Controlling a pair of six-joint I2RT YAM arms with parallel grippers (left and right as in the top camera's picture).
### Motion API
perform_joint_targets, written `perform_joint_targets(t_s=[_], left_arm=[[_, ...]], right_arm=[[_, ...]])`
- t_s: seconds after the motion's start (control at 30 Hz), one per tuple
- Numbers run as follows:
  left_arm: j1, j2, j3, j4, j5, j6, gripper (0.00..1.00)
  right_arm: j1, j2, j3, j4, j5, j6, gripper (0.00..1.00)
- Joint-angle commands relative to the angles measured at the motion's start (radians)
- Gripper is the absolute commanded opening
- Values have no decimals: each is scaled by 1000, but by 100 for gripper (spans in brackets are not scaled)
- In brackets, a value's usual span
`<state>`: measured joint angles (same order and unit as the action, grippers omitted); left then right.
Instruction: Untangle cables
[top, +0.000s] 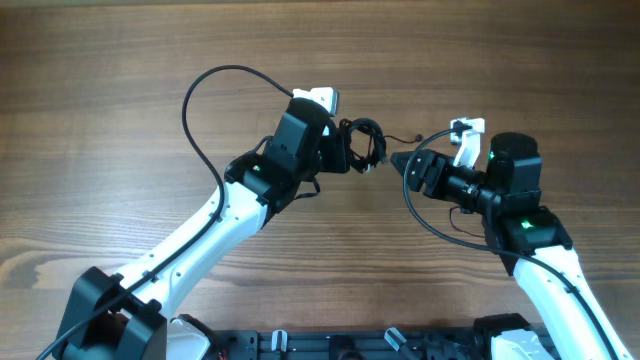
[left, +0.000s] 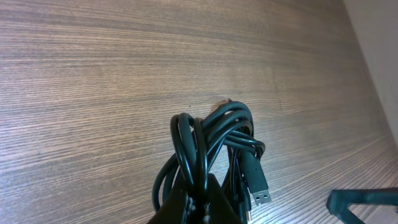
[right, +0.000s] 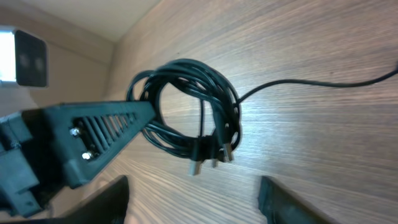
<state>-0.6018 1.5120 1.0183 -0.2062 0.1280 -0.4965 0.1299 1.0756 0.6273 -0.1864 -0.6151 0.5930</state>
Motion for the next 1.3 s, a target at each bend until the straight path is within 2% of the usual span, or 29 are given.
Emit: perform_joint_targets(t_s=[0.0,0.1,0.17,0.3,0.53,0.7,0.93,1.1,1.27], left_arm=[[5,-20,-3,17,5,-14,4],[5,-20,-3,16,5,-63,4],[5,-20,-3,16,5,-74,4],[5,-20,-3,16,5,-121,4],[3,-20,-3,14,5,-174,4],[3,-20,-3,8,6,-175,4],[4,-20,-3,9,5,-181,4],[3,-20,-3,10,5,-219,4],[3,-20,-3,14,6,-254,4]], right_arm=[[2,5,1,-6,50,-5,88],[2,37,1,-2,13,7,72],[3,47,1,28,-32,-68,68],[55,49,1,113,-32,-201,72],[213,107,1,129,352,-197,67],[218,191,1,195,346,-198,67],[221,197,1,201,269,-200,40],[221,197,1,193,221,-201,35],[269,197,1,193,232,-200,25]])
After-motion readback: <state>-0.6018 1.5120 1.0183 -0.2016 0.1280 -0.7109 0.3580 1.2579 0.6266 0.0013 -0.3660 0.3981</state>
